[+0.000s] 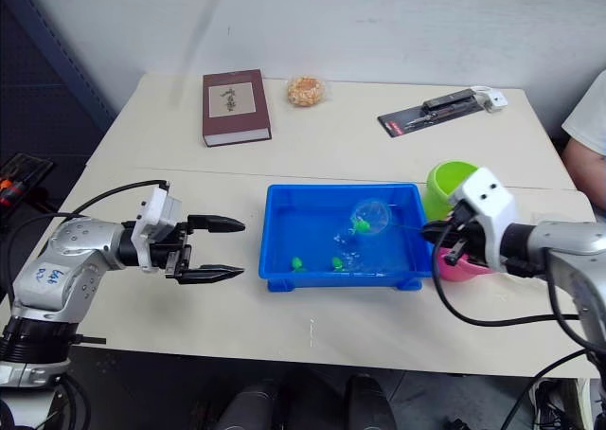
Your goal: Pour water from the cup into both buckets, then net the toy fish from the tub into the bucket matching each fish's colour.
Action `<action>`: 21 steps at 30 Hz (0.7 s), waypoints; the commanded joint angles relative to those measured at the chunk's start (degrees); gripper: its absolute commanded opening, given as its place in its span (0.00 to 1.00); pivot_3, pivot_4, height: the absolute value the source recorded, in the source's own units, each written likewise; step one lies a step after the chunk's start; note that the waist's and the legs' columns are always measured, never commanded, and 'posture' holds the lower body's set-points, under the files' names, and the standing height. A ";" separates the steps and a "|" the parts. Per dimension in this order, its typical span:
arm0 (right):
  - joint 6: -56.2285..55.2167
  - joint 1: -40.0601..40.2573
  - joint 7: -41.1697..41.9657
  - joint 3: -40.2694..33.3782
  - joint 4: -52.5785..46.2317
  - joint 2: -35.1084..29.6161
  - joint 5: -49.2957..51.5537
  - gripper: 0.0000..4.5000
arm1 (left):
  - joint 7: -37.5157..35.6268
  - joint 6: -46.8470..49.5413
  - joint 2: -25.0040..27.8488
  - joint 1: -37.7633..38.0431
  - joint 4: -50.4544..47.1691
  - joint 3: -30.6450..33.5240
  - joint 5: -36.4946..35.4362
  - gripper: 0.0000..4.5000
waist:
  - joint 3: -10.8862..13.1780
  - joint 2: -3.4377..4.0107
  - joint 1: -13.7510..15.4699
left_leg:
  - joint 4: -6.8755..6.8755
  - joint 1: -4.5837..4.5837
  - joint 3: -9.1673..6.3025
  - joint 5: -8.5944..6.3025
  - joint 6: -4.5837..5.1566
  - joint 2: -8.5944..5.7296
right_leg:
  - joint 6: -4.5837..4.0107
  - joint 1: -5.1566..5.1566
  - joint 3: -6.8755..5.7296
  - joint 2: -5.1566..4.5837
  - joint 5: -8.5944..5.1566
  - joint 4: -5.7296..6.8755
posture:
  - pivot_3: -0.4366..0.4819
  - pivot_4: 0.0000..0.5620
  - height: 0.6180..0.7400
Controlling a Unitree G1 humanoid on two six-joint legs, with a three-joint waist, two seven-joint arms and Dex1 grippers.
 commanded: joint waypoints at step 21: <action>-17.07 8.82 -16.09 -16.43 7.89 4.51 -10.95 0.00 | 9.83 0.49 -12.98 -11.95 2.95 0.16 -2.34 0.99 | -0.01 0.01 -0.21 | 0.03 0.13 0.20 0.01 0.00 -0.01 | 0.01 -0.01 0.18 0.37 0.01 0.16 | 0.48 0.27 0.99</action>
